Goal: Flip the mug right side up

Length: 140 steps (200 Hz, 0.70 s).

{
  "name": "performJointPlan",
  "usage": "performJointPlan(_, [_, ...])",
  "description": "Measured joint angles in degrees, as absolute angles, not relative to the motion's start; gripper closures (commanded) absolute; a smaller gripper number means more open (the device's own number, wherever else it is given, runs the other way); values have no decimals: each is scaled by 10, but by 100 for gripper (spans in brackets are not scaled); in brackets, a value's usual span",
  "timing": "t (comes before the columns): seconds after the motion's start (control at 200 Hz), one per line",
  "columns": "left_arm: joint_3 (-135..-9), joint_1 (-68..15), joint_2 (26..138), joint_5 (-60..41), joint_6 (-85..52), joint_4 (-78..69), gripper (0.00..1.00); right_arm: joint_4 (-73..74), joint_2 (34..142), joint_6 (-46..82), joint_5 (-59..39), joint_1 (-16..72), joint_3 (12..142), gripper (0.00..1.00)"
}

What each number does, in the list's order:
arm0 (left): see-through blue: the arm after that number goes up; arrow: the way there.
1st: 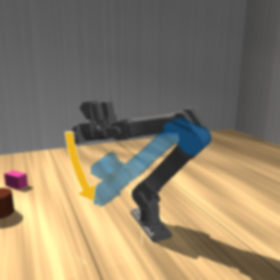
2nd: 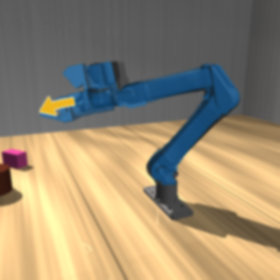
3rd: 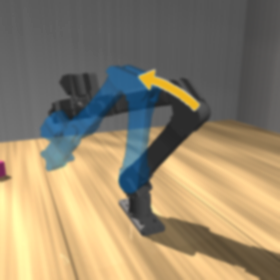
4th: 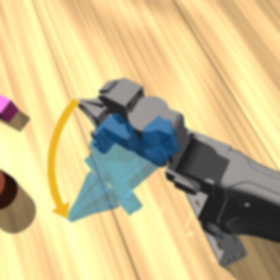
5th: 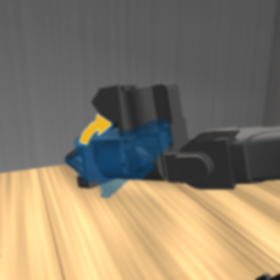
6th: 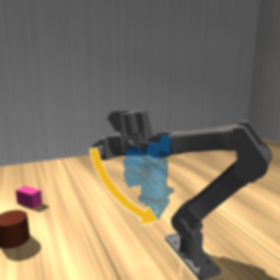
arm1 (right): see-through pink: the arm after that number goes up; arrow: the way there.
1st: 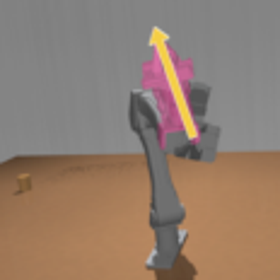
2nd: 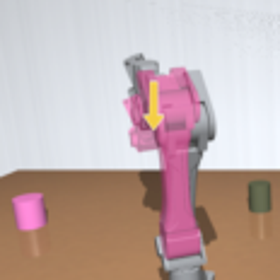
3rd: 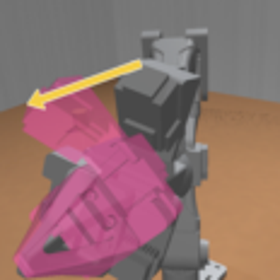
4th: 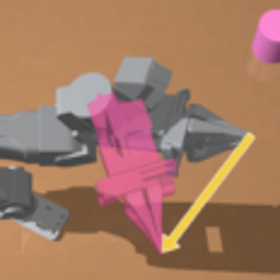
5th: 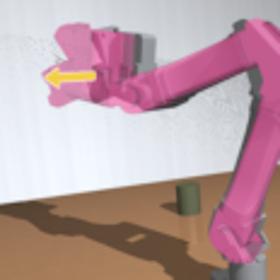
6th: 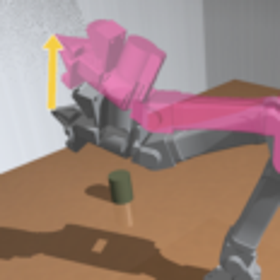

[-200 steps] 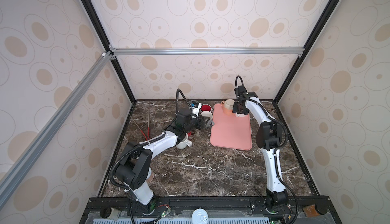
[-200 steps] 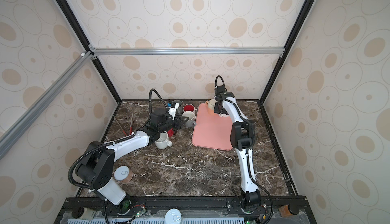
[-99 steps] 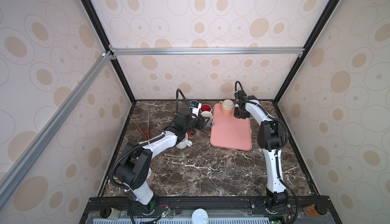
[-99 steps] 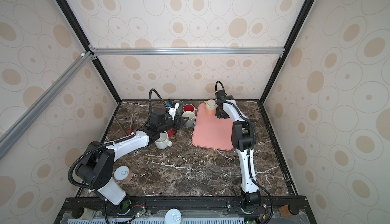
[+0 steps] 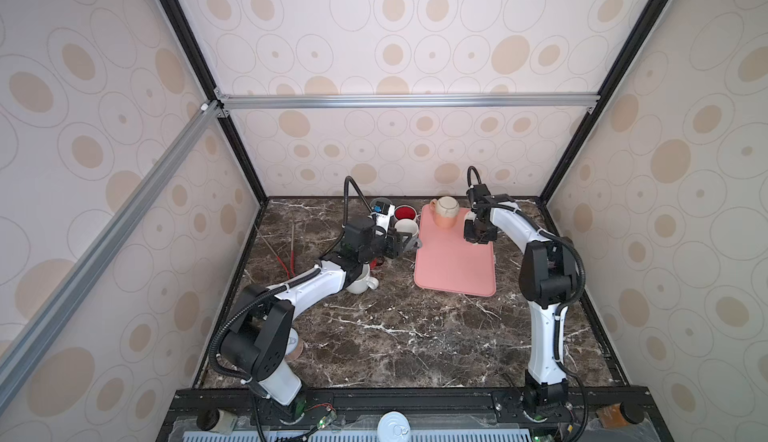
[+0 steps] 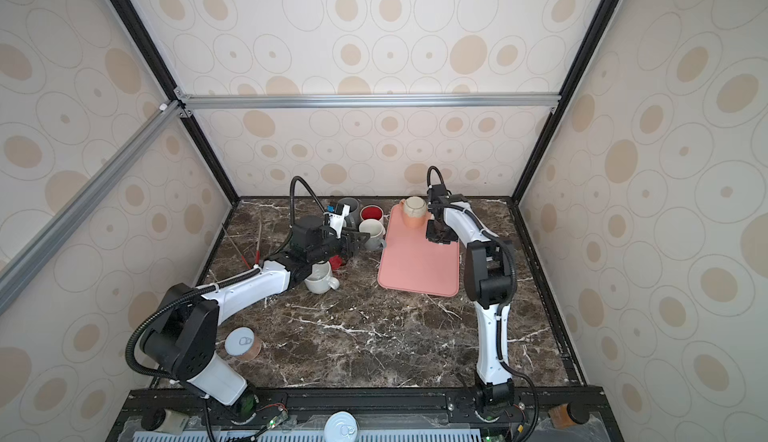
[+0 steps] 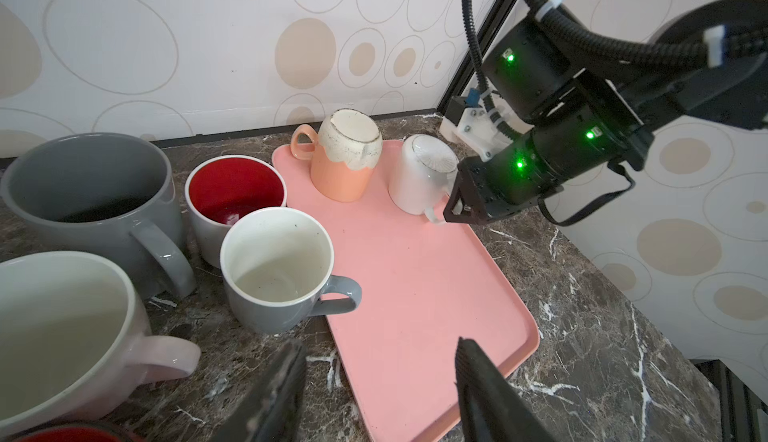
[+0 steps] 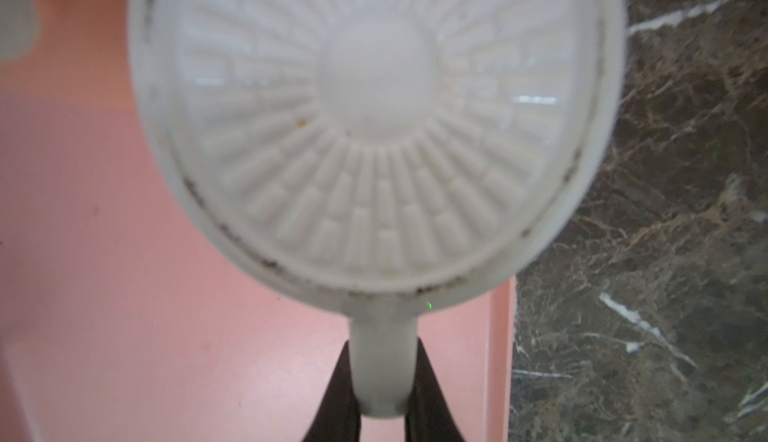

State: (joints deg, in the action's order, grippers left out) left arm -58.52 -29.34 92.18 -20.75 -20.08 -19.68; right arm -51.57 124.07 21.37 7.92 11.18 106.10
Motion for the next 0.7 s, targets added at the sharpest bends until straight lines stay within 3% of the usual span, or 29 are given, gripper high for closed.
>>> performJointPlan(0.46, [-552, -294, 879, -216, -214, -196, 42, -500, 1047, 232, 52, 193, 847, 93])
performJointPlan(0.7, [-535, -295, 859, -218, -218, -187, 42, -489, 1003, 260, 43, 243, 777, 90])
